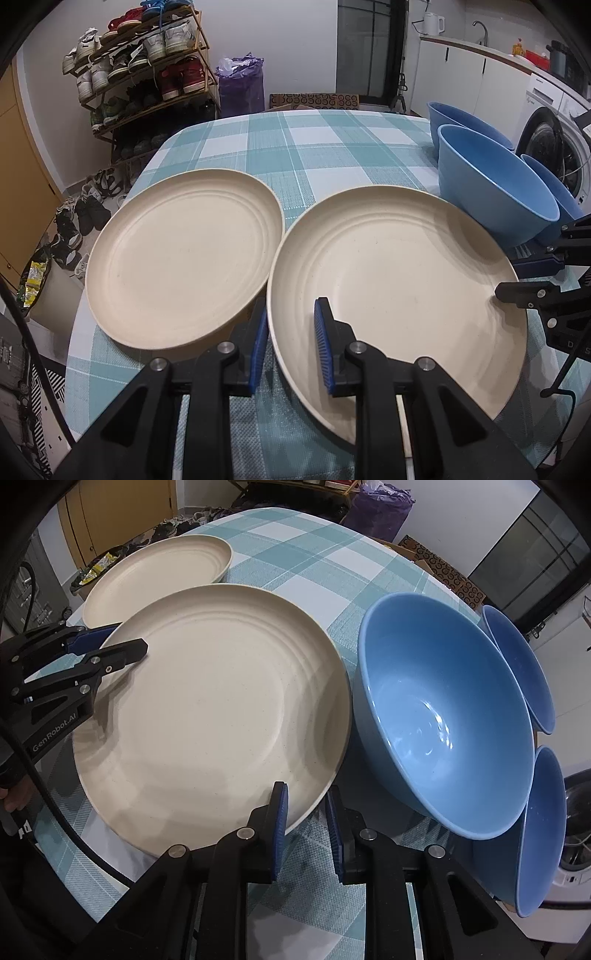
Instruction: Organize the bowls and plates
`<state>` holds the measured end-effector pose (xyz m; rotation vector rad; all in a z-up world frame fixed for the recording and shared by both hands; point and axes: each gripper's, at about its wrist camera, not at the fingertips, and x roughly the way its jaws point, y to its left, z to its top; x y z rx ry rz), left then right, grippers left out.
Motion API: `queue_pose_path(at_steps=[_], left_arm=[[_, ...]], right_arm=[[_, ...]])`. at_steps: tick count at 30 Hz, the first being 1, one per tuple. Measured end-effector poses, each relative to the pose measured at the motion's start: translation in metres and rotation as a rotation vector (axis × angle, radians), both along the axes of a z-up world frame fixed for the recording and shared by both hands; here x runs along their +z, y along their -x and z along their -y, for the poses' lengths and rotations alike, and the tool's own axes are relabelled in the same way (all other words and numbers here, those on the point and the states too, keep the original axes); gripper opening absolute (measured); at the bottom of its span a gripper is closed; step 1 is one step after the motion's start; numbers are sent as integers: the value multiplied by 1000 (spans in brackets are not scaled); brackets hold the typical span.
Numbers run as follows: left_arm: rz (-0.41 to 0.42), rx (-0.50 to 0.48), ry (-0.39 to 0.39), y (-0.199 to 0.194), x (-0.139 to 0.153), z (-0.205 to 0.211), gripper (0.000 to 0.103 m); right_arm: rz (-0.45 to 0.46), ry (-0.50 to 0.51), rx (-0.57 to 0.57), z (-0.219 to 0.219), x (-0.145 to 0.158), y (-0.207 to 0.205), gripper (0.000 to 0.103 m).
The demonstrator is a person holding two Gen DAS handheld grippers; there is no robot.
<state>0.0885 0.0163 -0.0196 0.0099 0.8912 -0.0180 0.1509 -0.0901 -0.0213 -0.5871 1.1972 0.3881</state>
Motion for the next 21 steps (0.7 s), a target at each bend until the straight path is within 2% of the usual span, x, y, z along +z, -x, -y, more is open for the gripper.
queue_pose_path(at_steps=[7,13,14,15,18,20,21], left_arm=[[5,-3,4,0,0,0,22],[7,-9,28,0,4,-3,25],[8,-9,34,0,6,-4,28],[11,-7,37,1,7,-5,35],[28,3,50,4,14,-10,43],[39,11,60,7,21,-15,52],[49,16,65,8,24,-17,53]], right_arm=[[9,18,-3,1,-4,1,20],[16,-9,-1,3,5,5,21],[19,-16,2,3,7,6,22],[18,-24,6,2,10,7,22],[22,-53,18,0,18,10,26],[25,-76,27,-3,24,12,36],[29,-91,32,-4,27,13,39]])
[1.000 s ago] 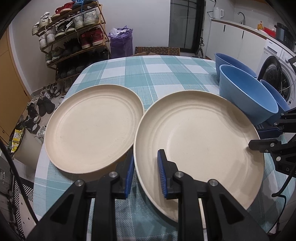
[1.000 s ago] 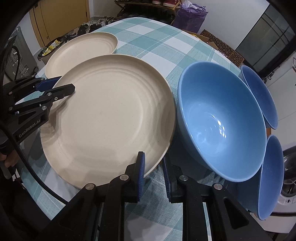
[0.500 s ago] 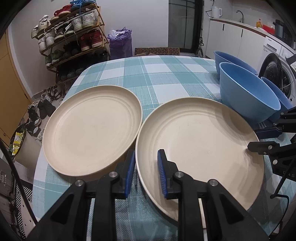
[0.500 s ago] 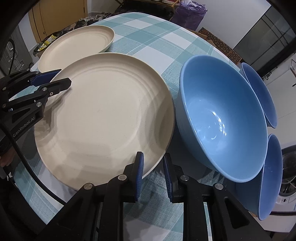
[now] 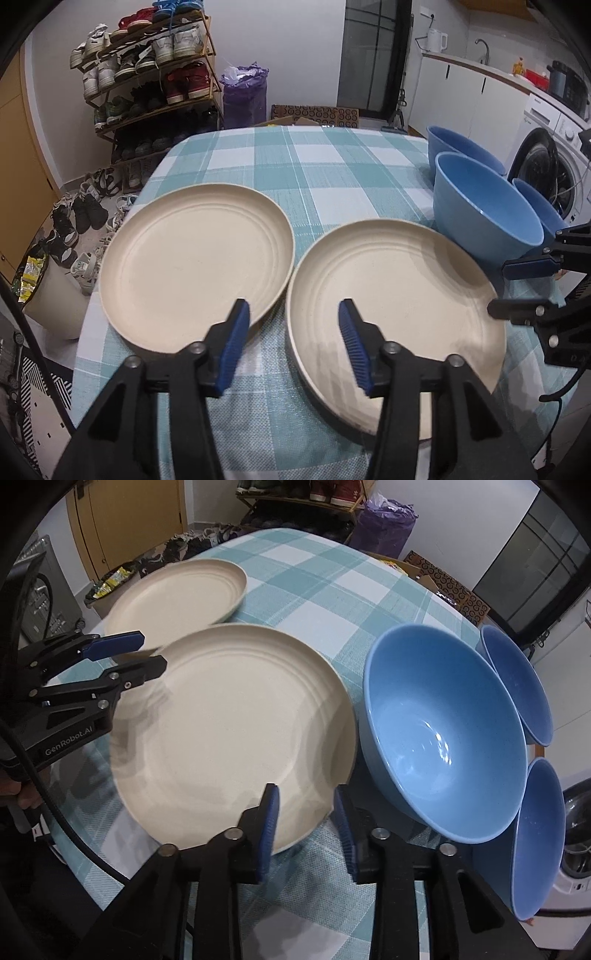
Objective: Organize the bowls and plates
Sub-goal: 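Open both grippers and pull them back from the plates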
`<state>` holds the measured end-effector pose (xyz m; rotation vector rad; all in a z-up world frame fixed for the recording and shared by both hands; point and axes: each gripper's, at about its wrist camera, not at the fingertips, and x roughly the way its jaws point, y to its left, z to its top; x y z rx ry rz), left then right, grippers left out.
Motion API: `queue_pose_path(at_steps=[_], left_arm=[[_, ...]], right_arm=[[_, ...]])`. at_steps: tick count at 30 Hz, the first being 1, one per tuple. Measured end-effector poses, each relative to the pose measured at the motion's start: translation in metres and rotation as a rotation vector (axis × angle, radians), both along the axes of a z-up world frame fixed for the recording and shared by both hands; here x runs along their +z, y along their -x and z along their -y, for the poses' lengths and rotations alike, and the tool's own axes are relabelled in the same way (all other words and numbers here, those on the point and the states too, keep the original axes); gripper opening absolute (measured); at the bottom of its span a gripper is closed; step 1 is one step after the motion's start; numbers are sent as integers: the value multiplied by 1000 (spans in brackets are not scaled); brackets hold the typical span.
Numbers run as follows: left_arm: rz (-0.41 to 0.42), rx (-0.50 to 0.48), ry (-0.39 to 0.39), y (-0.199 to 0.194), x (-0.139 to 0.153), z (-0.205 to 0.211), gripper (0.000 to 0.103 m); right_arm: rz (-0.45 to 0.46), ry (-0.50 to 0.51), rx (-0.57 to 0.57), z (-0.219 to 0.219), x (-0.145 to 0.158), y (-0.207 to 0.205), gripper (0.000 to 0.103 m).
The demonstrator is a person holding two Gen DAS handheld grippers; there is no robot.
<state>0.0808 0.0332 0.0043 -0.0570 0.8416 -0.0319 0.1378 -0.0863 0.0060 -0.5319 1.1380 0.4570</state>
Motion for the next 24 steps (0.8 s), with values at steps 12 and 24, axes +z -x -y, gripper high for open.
queue_pose_path(at_steps=[12,24], left_arm=[[76,76,91,14,32,-36,86],[126,128,166,18,42,-61,103]], right_arm=[[63,-172,28,-15,44,6,74],[157,-308,26,-25,79,-4,102]])
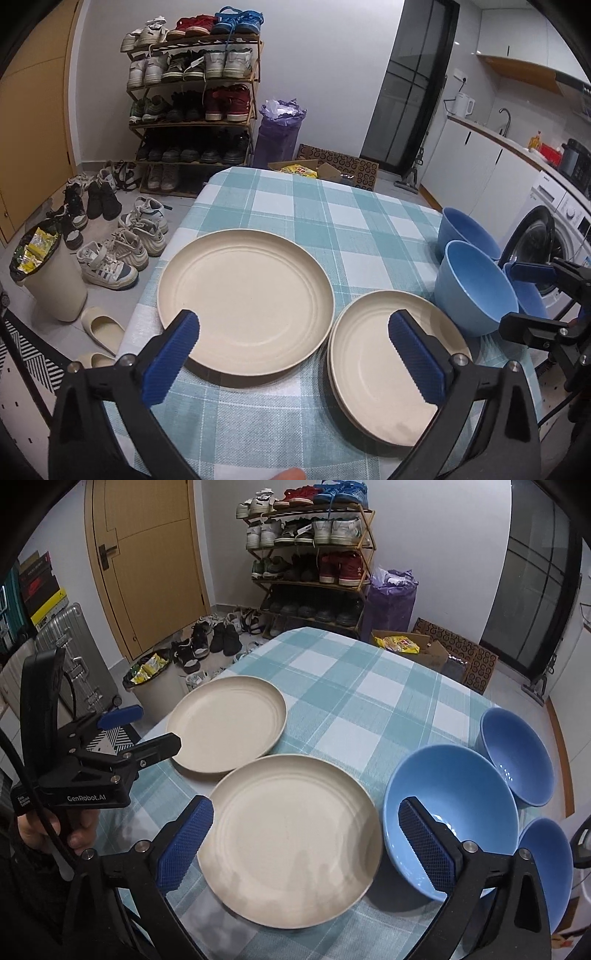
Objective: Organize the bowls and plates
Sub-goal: 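Open both grippers and pull them back from the plates, then move both grippers forward to the rim of the second cream plate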
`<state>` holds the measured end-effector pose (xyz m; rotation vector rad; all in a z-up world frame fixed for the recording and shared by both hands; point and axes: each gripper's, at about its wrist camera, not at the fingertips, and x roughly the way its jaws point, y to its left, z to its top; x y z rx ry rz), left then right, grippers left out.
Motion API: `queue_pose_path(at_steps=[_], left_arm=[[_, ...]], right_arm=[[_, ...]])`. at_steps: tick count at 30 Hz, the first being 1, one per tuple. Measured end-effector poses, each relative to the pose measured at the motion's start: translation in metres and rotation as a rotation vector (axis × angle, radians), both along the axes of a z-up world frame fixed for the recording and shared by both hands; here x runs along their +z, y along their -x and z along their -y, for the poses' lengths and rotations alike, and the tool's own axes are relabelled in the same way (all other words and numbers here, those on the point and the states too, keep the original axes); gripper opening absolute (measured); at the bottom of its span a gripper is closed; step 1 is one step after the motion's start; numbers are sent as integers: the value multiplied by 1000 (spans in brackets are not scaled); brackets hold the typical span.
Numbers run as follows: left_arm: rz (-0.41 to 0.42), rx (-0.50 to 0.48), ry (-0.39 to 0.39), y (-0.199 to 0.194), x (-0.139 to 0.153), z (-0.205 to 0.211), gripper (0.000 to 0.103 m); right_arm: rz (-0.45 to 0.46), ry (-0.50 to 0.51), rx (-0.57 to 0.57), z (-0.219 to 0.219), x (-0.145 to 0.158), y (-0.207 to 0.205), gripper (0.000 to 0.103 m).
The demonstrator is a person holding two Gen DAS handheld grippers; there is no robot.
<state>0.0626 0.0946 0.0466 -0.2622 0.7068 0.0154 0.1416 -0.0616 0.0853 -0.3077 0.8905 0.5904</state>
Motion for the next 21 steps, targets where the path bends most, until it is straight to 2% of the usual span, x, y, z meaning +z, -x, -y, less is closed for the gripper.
queue_pose_path(at_steps=[3,8,13,21], left_arm=[[5,23,27,1,0,-6,103],[16,83,15,0,-1,-17,103],[4,134,36,-3,-10,-29,103],[-23,184,44,-9,-22,-38,103]], right_arm=[[8,-20,5,-2,4,-1,102],[21,-45,-4,-6,7,-6,102],[18,-68,-9,-14,7,-14,102],[-7,-81,-2,-33,-4,-25,102]])
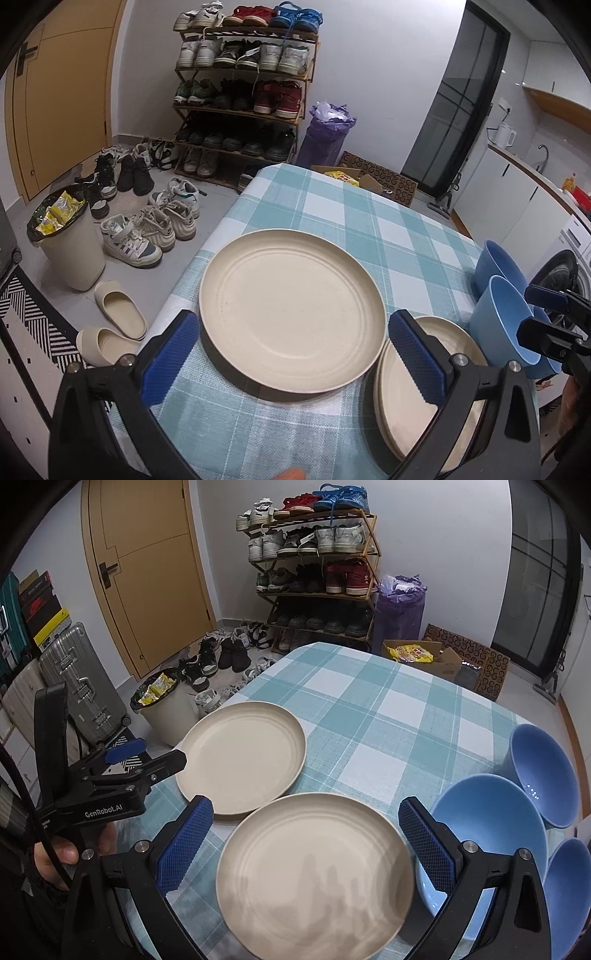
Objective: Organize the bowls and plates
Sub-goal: 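Move both grippers forward to the rim of the second cream plate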
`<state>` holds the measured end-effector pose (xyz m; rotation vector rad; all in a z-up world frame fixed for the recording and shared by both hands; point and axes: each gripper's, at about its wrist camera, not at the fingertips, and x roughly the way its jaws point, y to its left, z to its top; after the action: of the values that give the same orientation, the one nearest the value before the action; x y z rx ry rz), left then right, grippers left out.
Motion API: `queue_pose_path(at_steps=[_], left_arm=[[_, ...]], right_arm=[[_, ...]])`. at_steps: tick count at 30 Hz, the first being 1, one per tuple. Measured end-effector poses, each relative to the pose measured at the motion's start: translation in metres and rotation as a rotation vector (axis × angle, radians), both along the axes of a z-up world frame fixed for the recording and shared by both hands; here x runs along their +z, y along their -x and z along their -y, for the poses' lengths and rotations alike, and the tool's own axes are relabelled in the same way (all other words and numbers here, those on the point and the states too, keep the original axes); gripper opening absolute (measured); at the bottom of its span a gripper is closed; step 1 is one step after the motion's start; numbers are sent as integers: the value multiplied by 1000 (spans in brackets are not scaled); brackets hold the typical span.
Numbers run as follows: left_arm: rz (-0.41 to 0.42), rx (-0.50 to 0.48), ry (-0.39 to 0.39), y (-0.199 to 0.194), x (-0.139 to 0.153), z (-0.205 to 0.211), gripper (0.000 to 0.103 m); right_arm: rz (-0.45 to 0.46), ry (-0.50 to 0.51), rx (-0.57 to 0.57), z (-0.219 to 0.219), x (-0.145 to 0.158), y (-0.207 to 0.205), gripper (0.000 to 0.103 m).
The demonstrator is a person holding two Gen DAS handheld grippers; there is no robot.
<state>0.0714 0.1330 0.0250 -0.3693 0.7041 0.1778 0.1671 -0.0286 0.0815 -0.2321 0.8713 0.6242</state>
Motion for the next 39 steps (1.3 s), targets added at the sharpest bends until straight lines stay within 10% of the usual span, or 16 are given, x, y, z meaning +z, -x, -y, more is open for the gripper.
queue_pose_path(at_steps=[39], left_arm=[[-160,134,26,-21,-62,-28,96]], right_arm=[[-157,66,11,-67,-91,-61,98]])
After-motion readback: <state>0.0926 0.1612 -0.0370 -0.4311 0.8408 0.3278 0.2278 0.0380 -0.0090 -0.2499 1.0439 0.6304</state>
